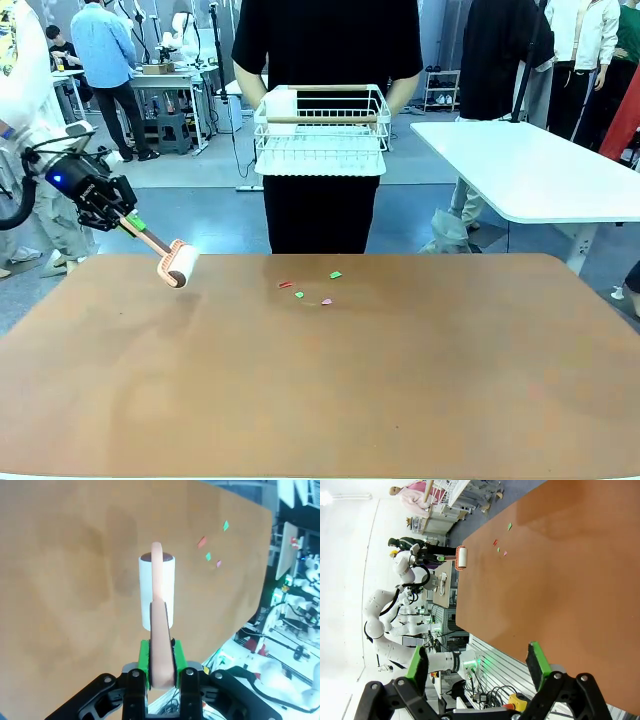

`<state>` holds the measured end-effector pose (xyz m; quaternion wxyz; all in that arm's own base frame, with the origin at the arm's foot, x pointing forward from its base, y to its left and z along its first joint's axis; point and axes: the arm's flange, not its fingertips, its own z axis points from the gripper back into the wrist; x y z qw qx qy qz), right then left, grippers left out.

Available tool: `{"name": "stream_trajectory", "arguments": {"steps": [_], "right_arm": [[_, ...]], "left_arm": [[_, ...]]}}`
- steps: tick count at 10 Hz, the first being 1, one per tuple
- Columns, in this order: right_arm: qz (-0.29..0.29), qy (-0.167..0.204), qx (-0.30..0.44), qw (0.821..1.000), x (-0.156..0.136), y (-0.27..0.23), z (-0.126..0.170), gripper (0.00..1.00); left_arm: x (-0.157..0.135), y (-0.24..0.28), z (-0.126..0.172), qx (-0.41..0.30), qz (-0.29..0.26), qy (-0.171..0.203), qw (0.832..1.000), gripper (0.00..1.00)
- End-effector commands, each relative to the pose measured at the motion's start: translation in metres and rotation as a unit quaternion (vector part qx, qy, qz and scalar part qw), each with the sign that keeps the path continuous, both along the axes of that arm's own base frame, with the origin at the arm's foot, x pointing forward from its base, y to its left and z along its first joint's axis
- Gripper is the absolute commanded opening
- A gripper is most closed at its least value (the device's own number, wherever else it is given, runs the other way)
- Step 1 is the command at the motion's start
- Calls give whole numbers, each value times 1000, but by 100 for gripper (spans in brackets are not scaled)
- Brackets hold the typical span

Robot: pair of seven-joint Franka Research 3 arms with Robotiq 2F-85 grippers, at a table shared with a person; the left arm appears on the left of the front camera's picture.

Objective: Clean the table.
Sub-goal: Clean the table with the Lint Roller when the human lifts the Dish drying rack.

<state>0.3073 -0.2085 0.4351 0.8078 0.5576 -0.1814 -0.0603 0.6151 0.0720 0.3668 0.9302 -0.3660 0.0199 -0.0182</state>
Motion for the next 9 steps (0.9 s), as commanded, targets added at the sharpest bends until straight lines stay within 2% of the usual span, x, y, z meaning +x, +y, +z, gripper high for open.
{"name": "stream_trajectory", "arguments": {"steps": [1, 3, 5, 9], "right_arm": [[2, -7, 4, 1000, -2, 0, 4, 100], [2, -7, 4, 1000, -2, 0, 4, 100], [2, -7, 4, 1000, -2, 0, 4, 100], [2, -7, 4, 1000, -2, 0, 4, 100]], "left_arm": [[6, -1, -8, -41, -17, -32, 999, 0], [6, -5, -26, -65, -13, -28, 997, 0], [15, -2, -35, -79, -13, 4, 997, 0], [22, 3, -57, -93, 0, -10, 996, 0]]}}
